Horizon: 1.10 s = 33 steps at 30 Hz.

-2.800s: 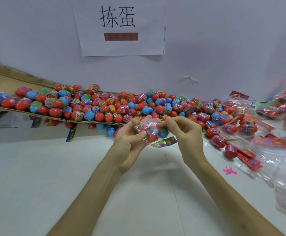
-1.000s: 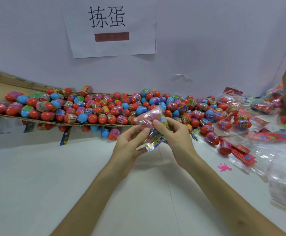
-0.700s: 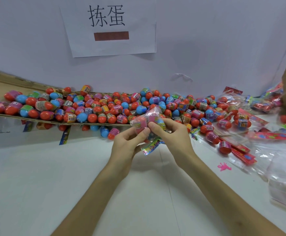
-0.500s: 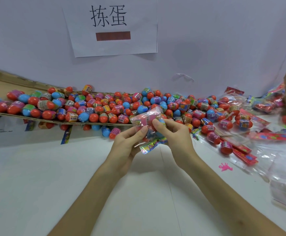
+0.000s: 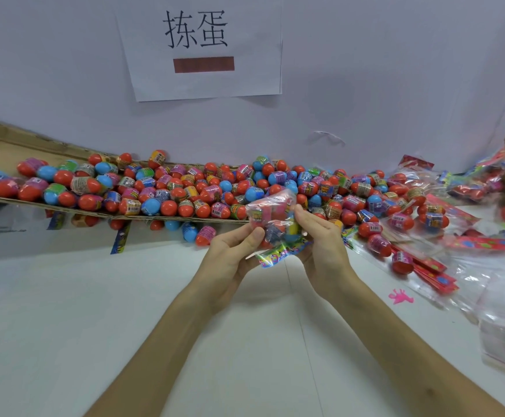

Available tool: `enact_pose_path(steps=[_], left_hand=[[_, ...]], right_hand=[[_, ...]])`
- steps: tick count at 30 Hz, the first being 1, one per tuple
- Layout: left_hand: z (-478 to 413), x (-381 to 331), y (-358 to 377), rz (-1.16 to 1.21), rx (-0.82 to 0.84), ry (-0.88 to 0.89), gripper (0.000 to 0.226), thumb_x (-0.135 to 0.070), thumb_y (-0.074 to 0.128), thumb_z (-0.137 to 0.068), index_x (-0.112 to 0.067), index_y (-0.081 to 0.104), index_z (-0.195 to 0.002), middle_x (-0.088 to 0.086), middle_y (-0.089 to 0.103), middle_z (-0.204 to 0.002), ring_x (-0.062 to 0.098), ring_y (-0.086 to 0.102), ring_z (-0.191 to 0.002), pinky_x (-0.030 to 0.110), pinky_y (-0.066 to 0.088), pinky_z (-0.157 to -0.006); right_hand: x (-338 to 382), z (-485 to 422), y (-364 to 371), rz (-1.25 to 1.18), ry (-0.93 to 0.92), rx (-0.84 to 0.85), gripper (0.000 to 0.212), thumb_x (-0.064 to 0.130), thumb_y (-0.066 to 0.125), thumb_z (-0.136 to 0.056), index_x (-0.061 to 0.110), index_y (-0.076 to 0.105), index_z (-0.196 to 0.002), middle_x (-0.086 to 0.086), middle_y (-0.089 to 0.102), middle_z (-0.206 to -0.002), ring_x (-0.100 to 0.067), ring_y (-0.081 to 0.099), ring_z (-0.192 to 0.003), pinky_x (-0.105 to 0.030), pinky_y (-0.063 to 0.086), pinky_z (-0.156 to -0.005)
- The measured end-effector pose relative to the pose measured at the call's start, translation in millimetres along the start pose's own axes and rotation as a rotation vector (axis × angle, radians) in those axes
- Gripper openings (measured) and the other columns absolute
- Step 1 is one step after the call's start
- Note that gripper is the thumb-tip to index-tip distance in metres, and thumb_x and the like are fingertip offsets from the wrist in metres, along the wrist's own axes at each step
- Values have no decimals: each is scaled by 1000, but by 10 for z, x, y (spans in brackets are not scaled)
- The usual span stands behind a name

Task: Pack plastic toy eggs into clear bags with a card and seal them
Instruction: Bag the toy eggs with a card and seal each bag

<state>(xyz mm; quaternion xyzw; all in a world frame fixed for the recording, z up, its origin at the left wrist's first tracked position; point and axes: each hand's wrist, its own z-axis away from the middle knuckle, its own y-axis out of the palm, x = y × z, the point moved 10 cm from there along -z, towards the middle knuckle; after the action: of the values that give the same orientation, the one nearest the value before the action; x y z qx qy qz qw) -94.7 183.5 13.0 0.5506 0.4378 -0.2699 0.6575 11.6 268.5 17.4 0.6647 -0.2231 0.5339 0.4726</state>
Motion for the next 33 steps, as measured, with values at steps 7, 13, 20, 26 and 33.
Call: enact_pose_path(steps=[7, 13, 20, 26, 33], left_hand=[[-24, 18, -20, -26, 15, 15, 37, -24, 65, -87, -9, 71, -121, 10, 75, -123, 21, 72, -112, 26, 59, -83], [-42, 23, -51, -81, 27, 22, 36, -21, 65, -86, -8, 71, -119, 10, 76, -119, 20, 73, -108, 25, 59, -83], [-50, 11, -28, -119, 64, 44, 39, -20, 63, -89, -6, 68, -125, 9, 75, -123, 19, 72, -112, 26, 58, -86], [-59, 18, -32, -147, 76, 63, 36, -12, 60, -93, -3, 66, -127, 12, 73, -125, 23, 70, -115, 32, 59, -89], [-92, 38, -121, -345, 7, 85, 63, 7, 65, -80, -16, 59, -137, 10, 72, -126, 30, 67, -121, 48, 53, -107]], right_hand=[[-67, 9, 38, -127, 100, 58, 29, 31, 62, -93, 13, 81, -103, -11, 76, -111, -24, 75, -96, -31, 61, -71], [-169, -4, 14, -222, 199, 59, 28, 28, 68, -83, 10, 82, -98, -13, 76, -110, -25, 75, -93, -35, 62, -72], [-183, 4, 7, -244, 264, 102, 35, 22, 66, -89, 0, 75, -114, -17, 73, -117, -27, 74, -95, -35, 61, -75], [-150, 5, 26, -250, 289, 112, 37, 21, 73, -79, -1, 75, -109, -17, 72, -114, -28, 74, -92, -35, 61, -71], [-45, -89, -159, 134, 132, -48, 39, 41, 55, -102, 9, 77, -109, -10, 76, -110, -28, 71, -109, -43, 56, -97]])
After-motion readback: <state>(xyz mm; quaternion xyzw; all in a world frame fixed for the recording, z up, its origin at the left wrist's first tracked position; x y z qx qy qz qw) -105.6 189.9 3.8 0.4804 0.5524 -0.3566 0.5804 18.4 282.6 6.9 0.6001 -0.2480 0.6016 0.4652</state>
